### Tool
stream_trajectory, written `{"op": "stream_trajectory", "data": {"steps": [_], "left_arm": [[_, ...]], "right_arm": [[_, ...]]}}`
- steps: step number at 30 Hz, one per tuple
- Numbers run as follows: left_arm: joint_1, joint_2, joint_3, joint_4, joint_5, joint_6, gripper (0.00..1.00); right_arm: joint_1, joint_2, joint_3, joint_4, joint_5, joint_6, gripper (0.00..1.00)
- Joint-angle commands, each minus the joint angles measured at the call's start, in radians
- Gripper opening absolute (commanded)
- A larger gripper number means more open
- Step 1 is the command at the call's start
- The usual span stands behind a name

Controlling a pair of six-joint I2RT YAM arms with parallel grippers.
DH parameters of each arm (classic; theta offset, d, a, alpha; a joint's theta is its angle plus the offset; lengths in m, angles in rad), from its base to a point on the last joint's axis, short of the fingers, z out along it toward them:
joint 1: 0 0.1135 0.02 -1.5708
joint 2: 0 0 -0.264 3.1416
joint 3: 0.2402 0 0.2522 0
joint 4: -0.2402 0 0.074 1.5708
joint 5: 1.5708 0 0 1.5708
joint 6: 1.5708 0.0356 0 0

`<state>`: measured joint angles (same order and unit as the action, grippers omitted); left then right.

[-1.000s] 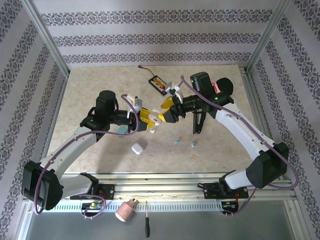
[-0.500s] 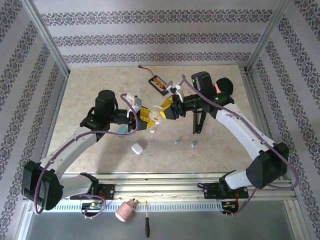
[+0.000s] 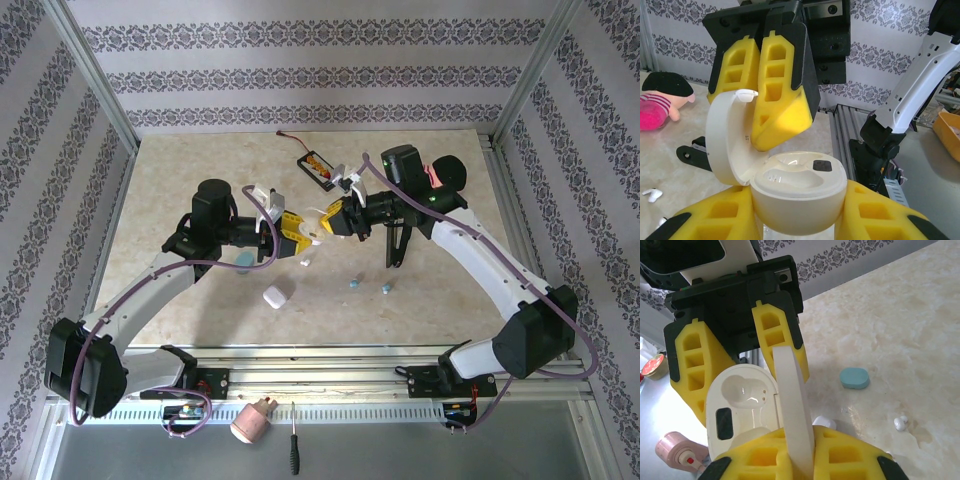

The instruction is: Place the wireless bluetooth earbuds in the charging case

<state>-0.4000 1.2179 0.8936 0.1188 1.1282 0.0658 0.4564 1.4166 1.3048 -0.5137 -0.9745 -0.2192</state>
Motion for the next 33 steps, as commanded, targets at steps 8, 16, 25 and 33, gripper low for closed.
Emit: {"op": "stream_trajectory", "data": {"steps": [8,16,25,33], "left_arm": [[-0.012,0.009,0.002,0.093,0.007,-0.03,0.33],[-0.012,0.017,0.004,0.088,-0.021,-0.047,0.59],[-0.011,0.035,0.015,0.089,0.009,-0.069,0.71],[-0.011,0.042,0.019,0.121,0.011,-0.106,0.7]], "right_arm": [[0.012,-0.044,-0.015,0.017,0.026,-0.022,0.02],[0.014,-0.05,-0.015,0.023,0.054,-0.017,0.01],[0.018,-0.043,-0.009,0.033,0.1,-0.011,0.0],[0.019,-0.041,-0.011,0.038,0.109,-0.005,0.0]]}}
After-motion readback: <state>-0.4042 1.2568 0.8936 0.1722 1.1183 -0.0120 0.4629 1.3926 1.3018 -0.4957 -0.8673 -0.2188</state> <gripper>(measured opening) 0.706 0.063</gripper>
